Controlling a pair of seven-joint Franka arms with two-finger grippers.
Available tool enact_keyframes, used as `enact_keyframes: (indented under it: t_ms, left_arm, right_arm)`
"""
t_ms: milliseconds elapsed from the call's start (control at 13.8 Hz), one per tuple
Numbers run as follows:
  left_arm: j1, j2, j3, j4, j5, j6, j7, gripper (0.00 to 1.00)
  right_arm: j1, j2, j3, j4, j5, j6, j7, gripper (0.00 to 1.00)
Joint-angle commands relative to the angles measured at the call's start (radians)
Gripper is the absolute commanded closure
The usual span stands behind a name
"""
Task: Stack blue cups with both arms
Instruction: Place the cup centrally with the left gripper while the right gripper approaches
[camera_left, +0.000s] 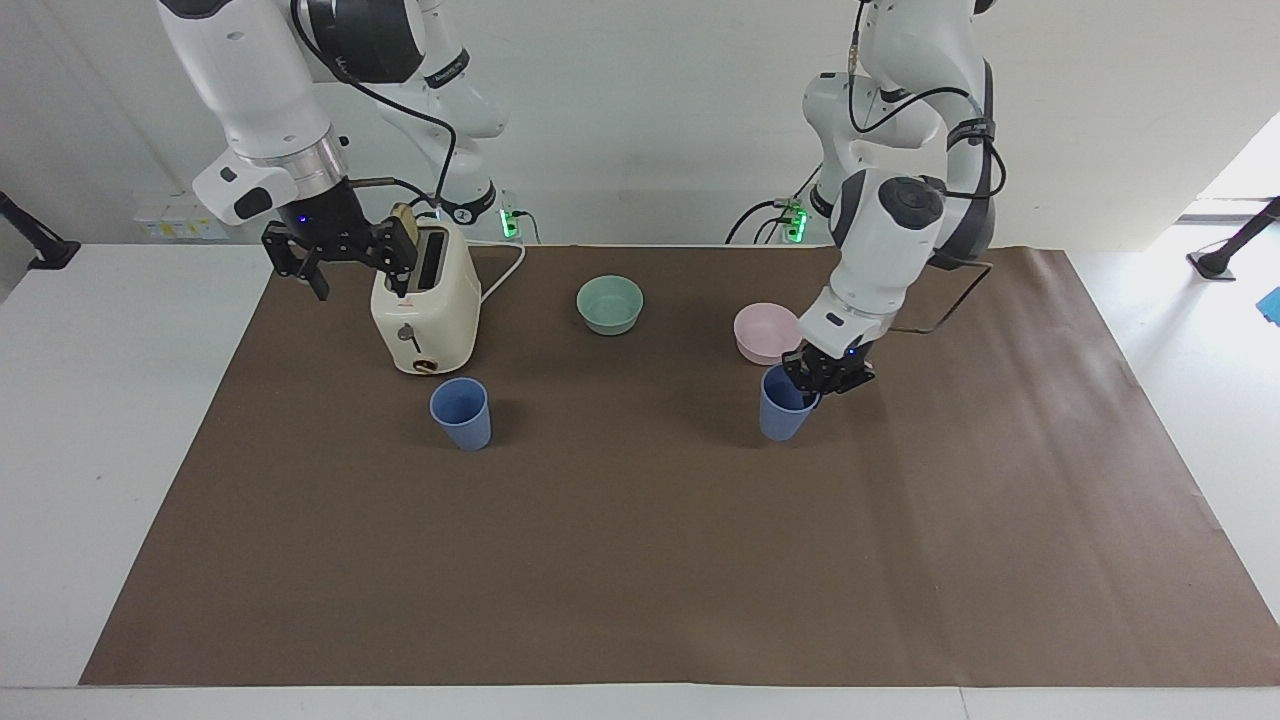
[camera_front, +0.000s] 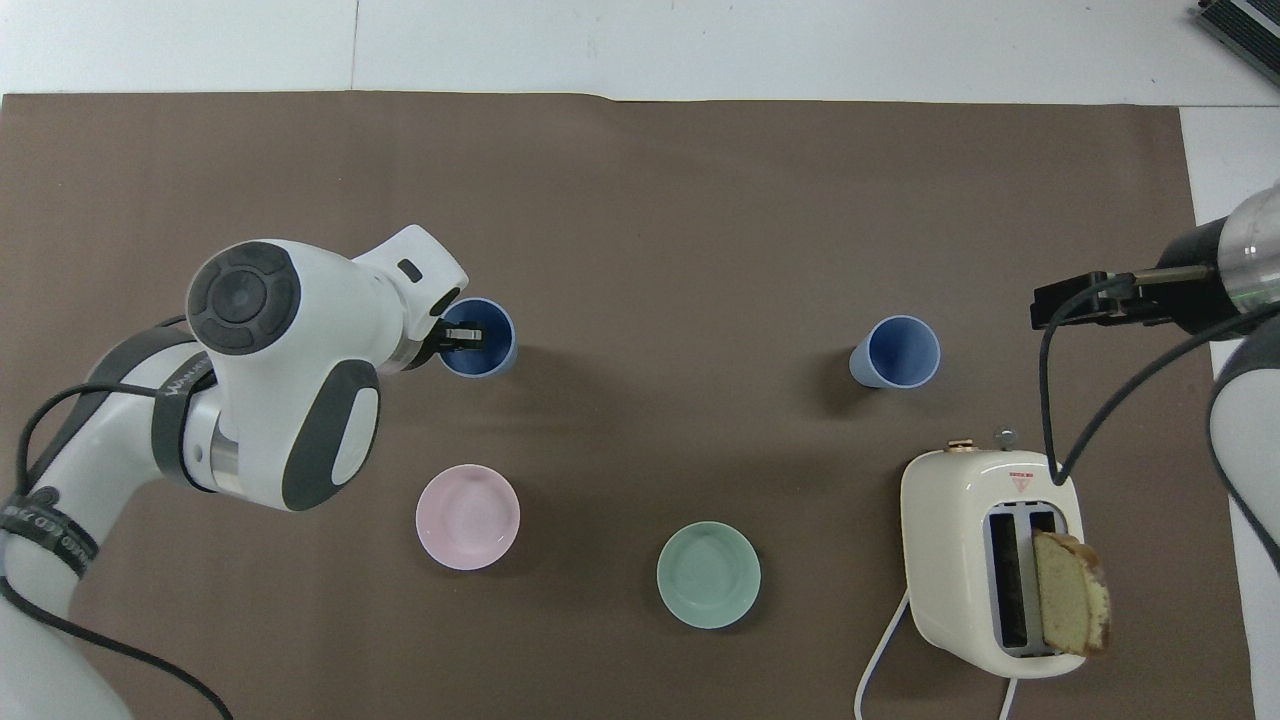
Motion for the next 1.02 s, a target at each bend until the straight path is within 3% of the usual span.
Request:
enact_keyframes:
  t_ms: [0, 364, 509, 582, 655, 873, 945]
  left_arm:
    - [-0.085, 0.036, 0.021, -0.011, -0.006, 0.072, -0.091, 1.0]
    - [-0.158, 0.054, 0.017, -0.012, -0.005, 0.079, -0.168, 1.0]
    - [-0.164, 0.048, 0.016, -0.024, -0.007, 0.075, -0.197, 1.0]
    - [-0.164, 0.045, 0.016, -0.024, -0.007, 0.063, -0.201, 0.8]
    - [-0.164, 0.045, 0.016, -0.024, -0.007, 0.061, -0.199, 0.51]
    - [-0.162, 0.051, 0.017, -0.012, -0.007, 0.056, -0.194, 0.32]
    - [-0.162, 0.047, 0.019, -0.011, -0.007, 0.046, -0.191, 0.16]
  right_arm:
    - [-0.012, -0.011, 0.003, -0.009, 0.008, -0.007, -0.001, 0.0]
    - [-0.021, -0.014, 0.003, -0.021, 0.011, 0.011, -0.007, 0.0]
    - [-0.018, -0.011, 0.004, -0.074, 0.014, 0.06, -0.012, 0.0]
    - [-0.007, -0.009, 0.003, -0.134, 0.014, 0.141, -0.009, 0.0]
    - [-0.001, 0.003, 0.003, -0.178, 0.014, 0.21, -0.002, 0.0]
    - [0.005, 0.104, 0.003, -0.202, 0.012, 0.249, 0.001, 0.0]
    - [0.005, 0.132, 0.003, -0.215, 0.012, 0.286, 0.001, 0.0]
